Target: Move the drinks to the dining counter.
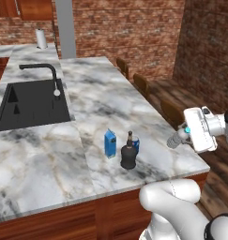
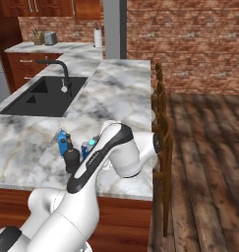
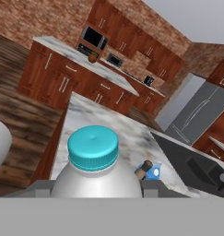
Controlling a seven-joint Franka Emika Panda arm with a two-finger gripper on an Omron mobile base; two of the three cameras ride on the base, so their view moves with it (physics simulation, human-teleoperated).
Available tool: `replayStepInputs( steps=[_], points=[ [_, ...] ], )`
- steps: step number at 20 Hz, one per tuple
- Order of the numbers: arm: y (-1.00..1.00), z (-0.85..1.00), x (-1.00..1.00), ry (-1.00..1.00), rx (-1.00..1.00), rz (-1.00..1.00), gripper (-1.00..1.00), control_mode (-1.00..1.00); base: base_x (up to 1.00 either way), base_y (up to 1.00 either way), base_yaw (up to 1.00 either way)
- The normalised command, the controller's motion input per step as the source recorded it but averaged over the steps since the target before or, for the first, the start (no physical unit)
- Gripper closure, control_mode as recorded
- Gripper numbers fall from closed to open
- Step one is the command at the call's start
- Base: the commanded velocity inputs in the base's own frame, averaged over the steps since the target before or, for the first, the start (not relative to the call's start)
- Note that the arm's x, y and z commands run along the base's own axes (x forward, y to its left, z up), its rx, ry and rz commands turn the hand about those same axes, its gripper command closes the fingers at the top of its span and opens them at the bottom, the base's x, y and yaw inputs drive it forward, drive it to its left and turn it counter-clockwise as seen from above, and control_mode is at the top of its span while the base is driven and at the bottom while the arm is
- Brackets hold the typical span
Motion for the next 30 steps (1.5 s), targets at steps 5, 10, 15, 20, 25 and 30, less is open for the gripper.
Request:
replayStepInputs(
  steps=[5, 10, 15, 20, 25, 30],
  points=[
    [0.00, 0.00, 0.18, 0.11, 0.00, 0.00, 1.00, -1.00, 0.00, 0.00, 0.00],
    [0.00, -0.03, 0.28, 0.08, 0.00, 0.00, 1.00, -1.00, 0.00, 0.00, 0.00],
    [0.00, -0.20, 0.35, 0.01, 0.00, 0.00, 1.00, -1.00, 0.00, 0.00, 0.00],
    [0.00, -0.30, 0.29, 0.03, 0.00, 0.00, 1.00, -1.00, 0.00, 0.00, 0.00],
    [0.02, -0.34, 0.26, 0.10, 0.00, 0.00, 1.00, -1.00, 0.00, 0.00, 0.00],
    [0.09, -0.23, 0.19, 0.14, 0.00, -0.01, 1.00, -1.00, 0.00, 0.00, 0.00]
  ],
)
